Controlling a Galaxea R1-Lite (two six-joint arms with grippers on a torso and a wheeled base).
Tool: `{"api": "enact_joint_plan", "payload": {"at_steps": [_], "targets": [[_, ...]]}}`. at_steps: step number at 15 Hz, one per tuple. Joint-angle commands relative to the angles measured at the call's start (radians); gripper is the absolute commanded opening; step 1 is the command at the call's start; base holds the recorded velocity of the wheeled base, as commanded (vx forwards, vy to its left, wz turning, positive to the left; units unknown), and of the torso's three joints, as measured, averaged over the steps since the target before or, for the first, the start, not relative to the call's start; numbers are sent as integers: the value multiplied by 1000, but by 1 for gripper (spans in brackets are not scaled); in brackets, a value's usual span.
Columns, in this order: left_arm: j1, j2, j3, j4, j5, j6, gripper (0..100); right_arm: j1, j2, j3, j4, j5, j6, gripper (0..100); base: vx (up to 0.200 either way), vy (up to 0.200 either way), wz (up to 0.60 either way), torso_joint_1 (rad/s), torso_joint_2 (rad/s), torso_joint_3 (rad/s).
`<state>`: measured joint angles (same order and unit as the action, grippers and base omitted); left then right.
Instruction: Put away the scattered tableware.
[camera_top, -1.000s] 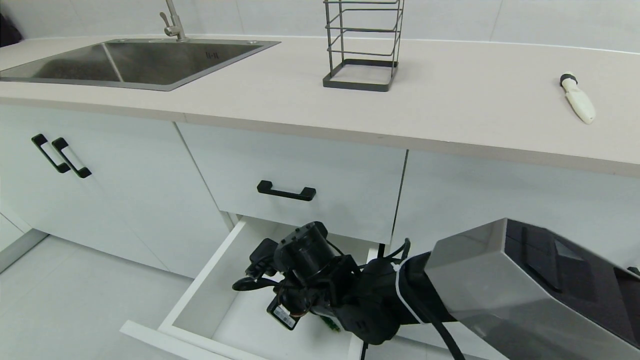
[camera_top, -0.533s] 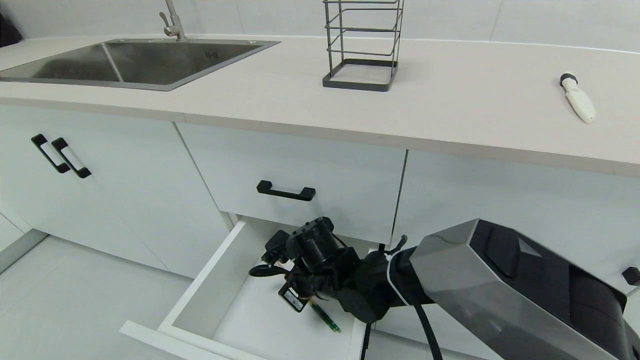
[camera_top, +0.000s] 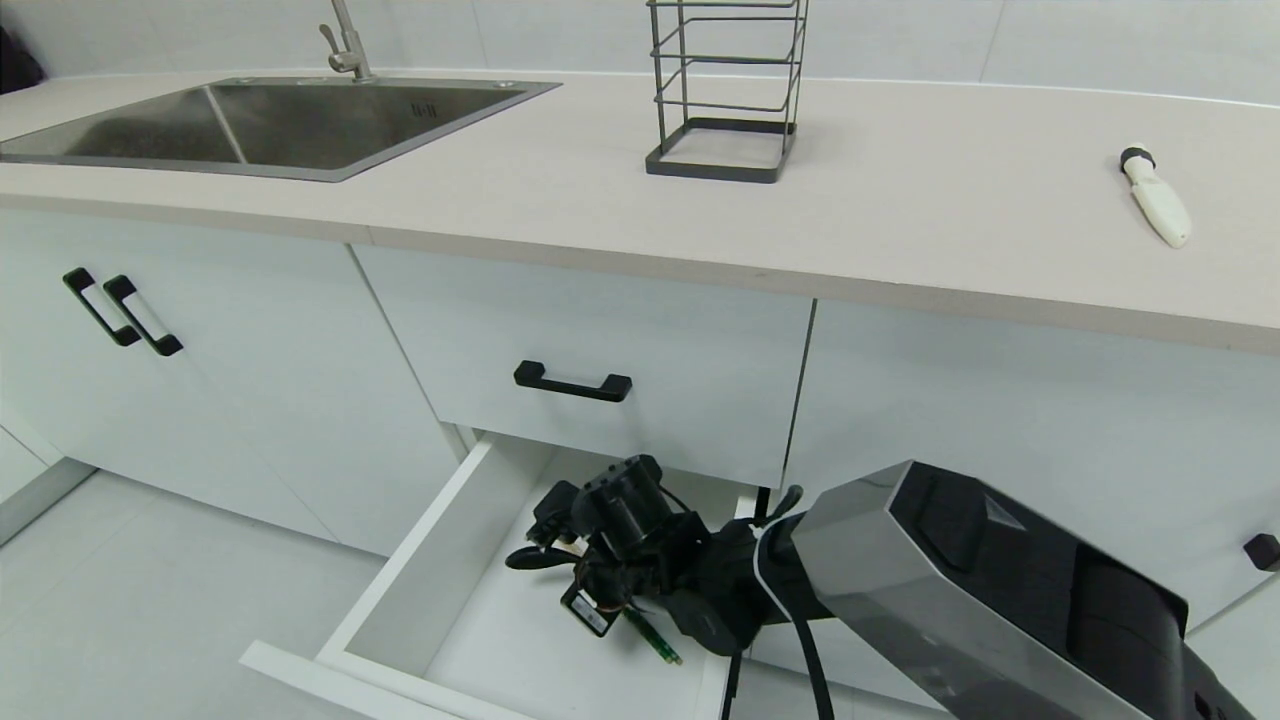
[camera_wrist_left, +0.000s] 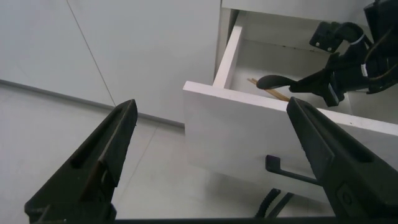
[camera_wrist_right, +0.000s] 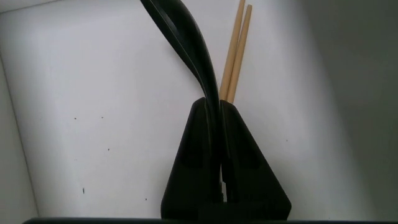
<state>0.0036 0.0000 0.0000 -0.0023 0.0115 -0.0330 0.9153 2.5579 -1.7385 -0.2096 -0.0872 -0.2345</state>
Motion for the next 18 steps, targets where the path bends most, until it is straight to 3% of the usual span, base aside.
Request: {"api": "enact_joint_plan", "payload": {"at_steps": [1,14,15,18], "targets": [[-1,0,0,-1,1,-1,100,0,15,-3,-1,0,0,0,0,0,0,0,0,0],[-1,0,0,-1,1,-1,100,5,41,-4,15,1,-19,0,0,0,0,0,0,0],[1,0,0,-1,1,-1,100,5,39,-3,15,1,-34,100,0,0,0,0,0,0],[1,0,0,-1,1,-1,100,10,8,7,10,1,-36,100,0,0,0,0,0,0]]}}
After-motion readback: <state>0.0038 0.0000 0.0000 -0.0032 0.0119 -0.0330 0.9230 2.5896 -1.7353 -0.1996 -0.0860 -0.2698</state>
